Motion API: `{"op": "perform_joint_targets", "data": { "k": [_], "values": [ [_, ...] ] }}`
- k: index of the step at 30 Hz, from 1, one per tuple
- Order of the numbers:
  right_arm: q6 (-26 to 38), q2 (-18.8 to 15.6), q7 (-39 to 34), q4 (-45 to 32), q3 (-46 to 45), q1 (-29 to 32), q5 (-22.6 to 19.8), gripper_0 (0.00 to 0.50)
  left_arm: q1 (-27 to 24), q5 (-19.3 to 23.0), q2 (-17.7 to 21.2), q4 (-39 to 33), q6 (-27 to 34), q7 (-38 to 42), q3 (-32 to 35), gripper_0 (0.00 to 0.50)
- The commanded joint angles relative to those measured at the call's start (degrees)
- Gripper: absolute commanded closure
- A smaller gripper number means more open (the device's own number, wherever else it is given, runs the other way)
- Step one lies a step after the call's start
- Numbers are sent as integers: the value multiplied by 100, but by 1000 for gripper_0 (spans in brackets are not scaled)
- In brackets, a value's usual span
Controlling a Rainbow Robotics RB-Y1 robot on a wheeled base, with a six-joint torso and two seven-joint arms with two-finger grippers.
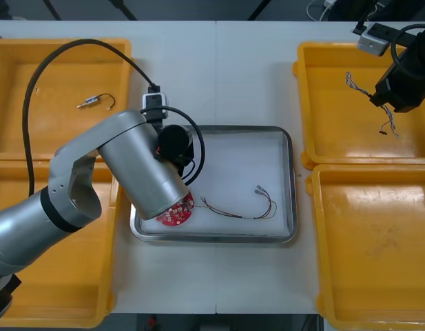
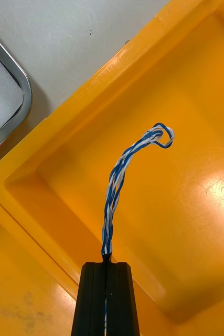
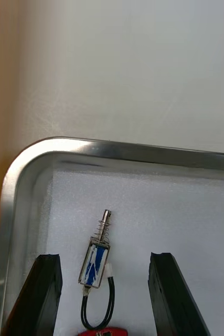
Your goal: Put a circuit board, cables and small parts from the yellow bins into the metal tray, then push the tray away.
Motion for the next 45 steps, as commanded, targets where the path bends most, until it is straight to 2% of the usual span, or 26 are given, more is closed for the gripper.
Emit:
{"op": "perform_joint_targets", "data": {
  "k": [1, 8, 13, 15, 16, 19, 22, 28, 31, 40, 45],
  "values": [
    [24, -238, 131, -186, -136, 9, -57, 500, -193, 83, 373, -562, 309, 234, 259, 3],
    [24, -238, 131, -186, -136, 9, -57, 500, -457, 224, 681, -746, 634, -152, 540, 0],
    [24, -238, 131, -186, -136, 9, -57, 500, -642, 1103, 1015, -729, 714, -908, 1331, 0],
    [24, -238, 131, -186, -136, 9, -57, 500, -738, 1604, 1182, -711, 828, -1313, 1700, 0],
    [24, -238, 131, -186, -136, 9, -57, 500, -756, 1709, 1217, -711, 845, -1400, 1770, 0],
    [24, -106, 114, -106, -66, 79, -66, 500, -853, 2386, 1481, -632, 916, -2016, 2271, 0],
    [24, -123, 114, -89, 66, -61, -74, 500, -897, 2966, 1718, -447, 916, -2657, 2693, 0],
    [24, -115, 88, -98, 514, -308, -92, 500, -1064, 3748, 1999, 168, 881, -3897, 3229, 0],
    [24, -53, 88, -106, 699, -395, -136, 500, -1125, 3915, 2034, 484, 810, -4125, 3344, 0],
    [24, 193, 26, -687, 1306, -466, -215, 500, -1178, 3792, 2114, 1442, 169, -5153, 3361, 0],
    [24, 395, -123, -1038, 1631, -466, -250, 500, -1195, 3818, 2114, 2005, -139, -4863, 3352, 0]
  ]
}}
